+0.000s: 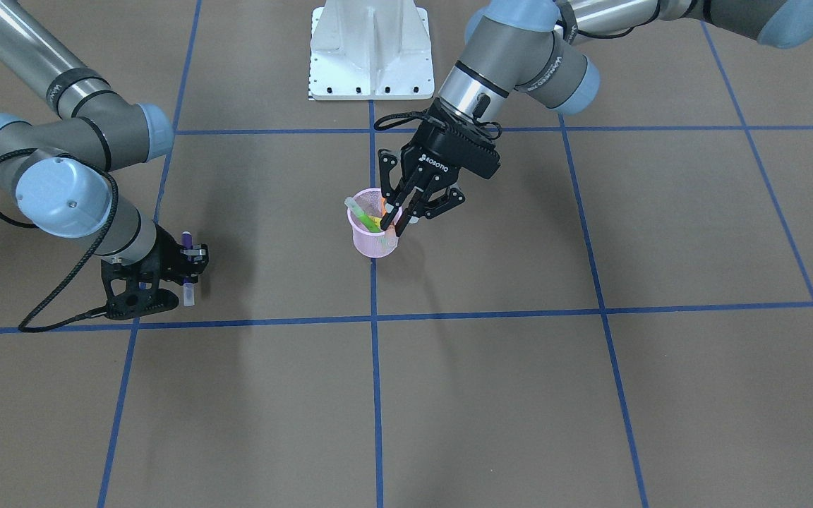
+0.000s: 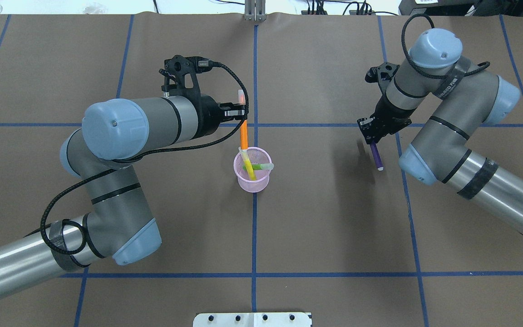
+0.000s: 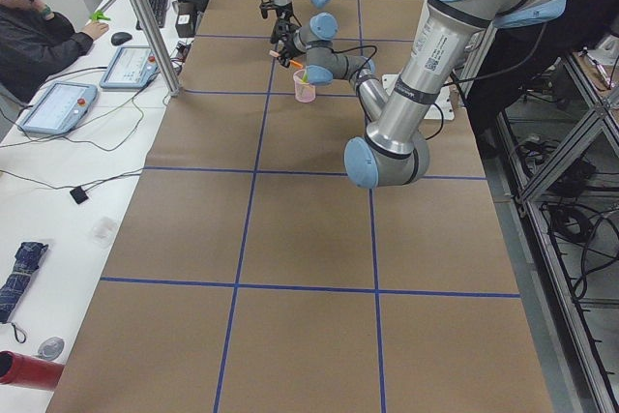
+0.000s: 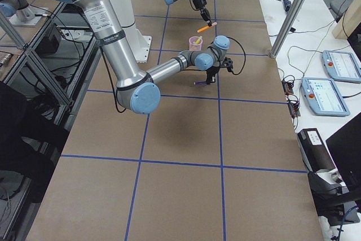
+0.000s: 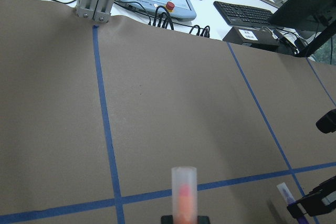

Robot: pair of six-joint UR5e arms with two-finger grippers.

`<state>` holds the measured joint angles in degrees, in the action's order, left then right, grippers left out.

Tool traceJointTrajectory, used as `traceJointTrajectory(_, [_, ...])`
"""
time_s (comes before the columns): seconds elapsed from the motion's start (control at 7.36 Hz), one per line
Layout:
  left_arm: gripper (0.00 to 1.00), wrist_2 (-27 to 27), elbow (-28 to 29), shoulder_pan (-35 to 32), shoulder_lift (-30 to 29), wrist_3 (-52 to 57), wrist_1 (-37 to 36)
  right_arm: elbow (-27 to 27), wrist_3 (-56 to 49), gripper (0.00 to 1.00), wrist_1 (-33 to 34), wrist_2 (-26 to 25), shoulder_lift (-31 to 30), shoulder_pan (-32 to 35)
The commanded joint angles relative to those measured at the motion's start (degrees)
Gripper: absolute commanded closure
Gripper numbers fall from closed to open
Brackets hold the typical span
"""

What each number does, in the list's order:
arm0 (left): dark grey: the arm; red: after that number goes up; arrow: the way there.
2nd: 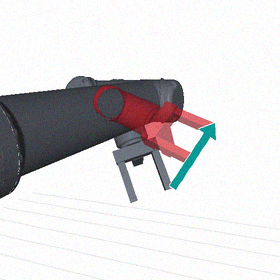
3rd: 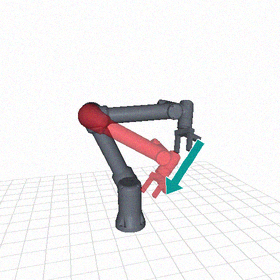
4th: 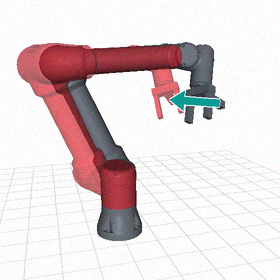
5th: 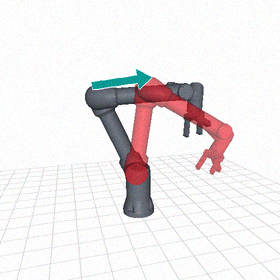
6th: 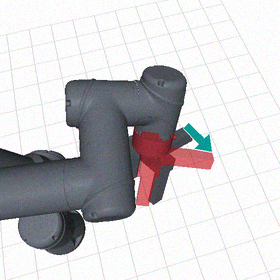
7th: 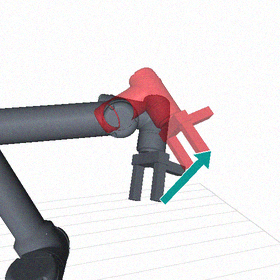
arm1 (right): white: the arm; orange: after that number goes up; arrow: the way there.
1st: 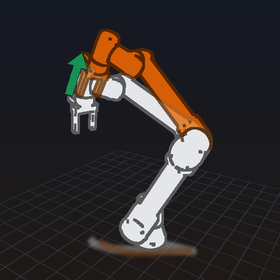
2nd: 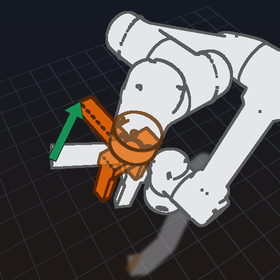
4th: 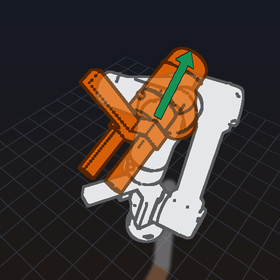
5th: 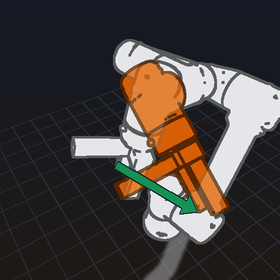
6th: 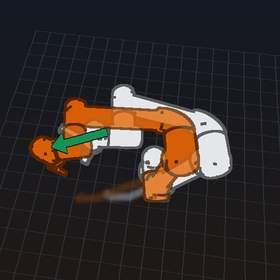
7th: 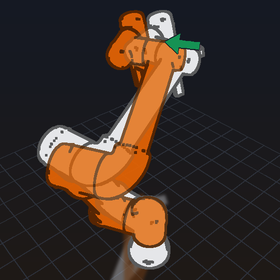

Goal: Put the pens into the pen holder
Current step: 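Lift purple marker with right gripper while left lowers orange marker toward cup, then release orange marker into cup with left gripper and raise it away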

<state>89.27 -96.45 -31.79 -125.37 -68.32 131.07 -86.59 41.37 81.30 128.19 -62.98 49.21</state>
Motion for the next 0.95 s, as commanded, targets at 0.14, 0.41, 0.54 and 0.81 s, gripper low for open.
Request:
traceJointTrajectory(0.14, [1.00,-3.1,1.7,2.0,-0.8,-0.6,0.2,-3.3,-0.4,1.00,0.2,1.7,-0.3,3.6])
traceJointTrajectory(0.41, [1.00,-4.1,2.2,3.2,-0.7,-0.4,1.5,-4.0,-0.4,1.00,0.2,2.0,-0.2,4.4])
traceJointTrajectory(0.54, [1.00,-4.2,2.4,3.8,-0.5,-0.4,1.8,-4.2,-0.4,1.00,0.2,2.8,-0.2,5.1])
traceJointTrajectory(0.81, [1.00,-6.1,4.1,4.9,-0.5,-0.5,3.4,-5.2,-0.4,1.00,0.2,3.1,-0.3,5.9])
